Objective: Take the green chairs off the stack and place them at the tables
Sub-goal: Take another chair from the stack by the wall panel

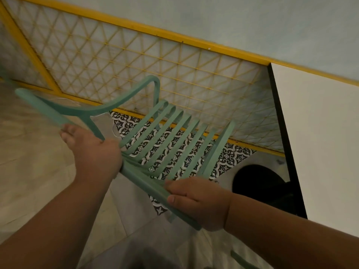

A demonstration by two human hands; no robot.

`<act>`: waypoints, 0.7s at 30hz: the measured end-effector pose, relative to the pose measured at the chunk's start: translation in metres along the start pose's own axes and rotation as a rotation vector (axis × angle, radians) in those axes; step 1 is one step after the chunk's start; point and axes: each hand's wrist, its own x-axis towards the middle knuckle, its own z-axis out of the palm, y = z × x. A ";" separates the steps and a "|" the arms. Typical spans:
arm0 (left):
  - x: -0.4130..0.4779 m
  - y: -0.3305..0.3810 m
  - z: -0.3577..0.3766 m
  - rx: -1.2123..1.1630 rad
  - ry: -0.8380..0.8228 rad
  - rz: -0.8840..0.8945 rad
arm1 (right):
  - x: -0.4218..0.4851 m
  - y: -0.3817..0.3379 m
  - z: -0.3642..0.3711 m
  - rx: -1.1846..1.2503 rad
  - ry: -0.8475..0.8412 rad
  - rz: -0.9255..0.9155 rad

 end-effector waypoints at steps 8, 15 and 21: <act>0.027 -0.008 -0.024 0.086 -0.018 0.032 | 0.022 -0.033 0.015 0.067 0.041 -0.064; 0.043 -0.012 -0.035 0.087 -0.031 0.069 | 0.036 -0.049 0.027 0.140 0.037 -0.053; 0.060 -0.016 -0.045 0.106 -0.065 0.091 | 0.051 -0.062 0.041 0.141 0.064 -0.075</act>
